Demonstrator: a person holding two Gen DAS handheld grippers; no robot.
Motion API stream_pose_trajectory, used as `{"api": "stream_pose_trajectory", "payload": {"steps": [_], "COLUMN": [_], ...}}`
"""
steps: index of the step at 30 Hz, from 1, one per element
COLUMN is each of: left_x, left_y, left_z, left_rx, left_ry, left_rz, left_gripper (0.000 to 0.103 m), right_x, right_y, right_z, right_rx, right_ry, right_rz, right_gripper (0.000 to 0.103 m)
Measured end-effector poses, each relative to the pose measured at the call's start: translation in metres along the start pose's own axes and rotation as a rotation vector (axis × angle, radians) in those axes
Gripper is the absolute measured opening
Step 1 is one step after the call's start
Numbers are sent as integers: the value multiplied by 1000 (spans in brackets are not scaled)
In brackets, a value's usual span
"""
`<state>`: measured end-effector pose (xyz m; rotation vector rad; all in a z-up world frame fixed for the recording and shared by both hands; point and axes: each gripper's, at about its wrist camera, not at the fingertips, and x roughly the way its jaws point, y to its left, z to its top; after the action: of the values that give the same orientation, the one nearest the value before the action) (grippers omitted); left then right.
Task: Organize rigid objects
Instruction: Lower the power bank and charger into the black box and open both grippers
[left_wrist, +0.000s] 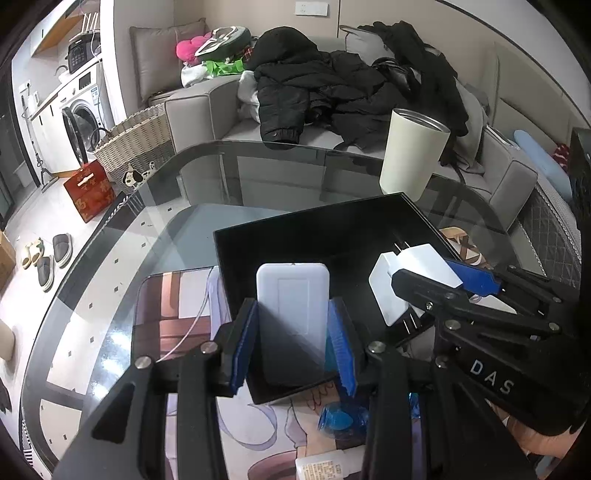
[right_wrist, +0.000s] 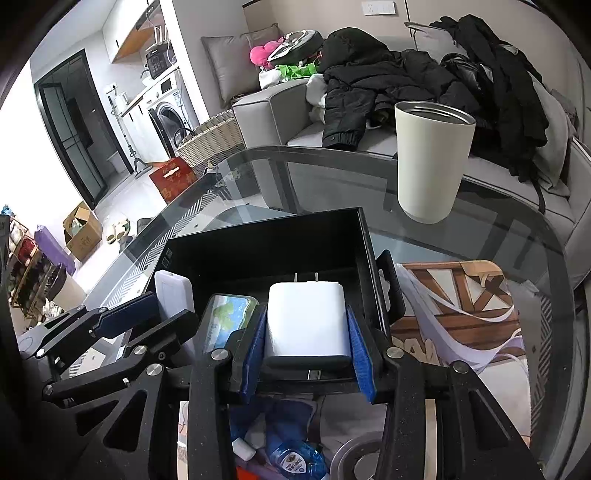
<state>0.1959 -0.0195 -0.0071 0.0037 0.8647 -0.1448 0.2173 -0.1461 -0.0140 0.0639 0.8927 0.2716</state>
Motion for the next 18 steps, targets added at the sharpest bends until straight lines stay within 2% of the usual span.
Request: {"api": "stream_pose_trajectory", "payload": {"steps": [10,18], "left_x": [-1,-11], "left_y": [3,6], "left_z": [-1,0], "left_rx": [-10,-9], "left_ry": [-1,-33], "left_rz": [-1,3], "left_gripper": [38,45], "right_x": [-1,-7], "right_y": [0,-2], "right_z": [-2,-2], "right_rx": [13,48], "right_ry": [4,-3], "right_rz": [8,23], "right_gripper": [43,44]}}
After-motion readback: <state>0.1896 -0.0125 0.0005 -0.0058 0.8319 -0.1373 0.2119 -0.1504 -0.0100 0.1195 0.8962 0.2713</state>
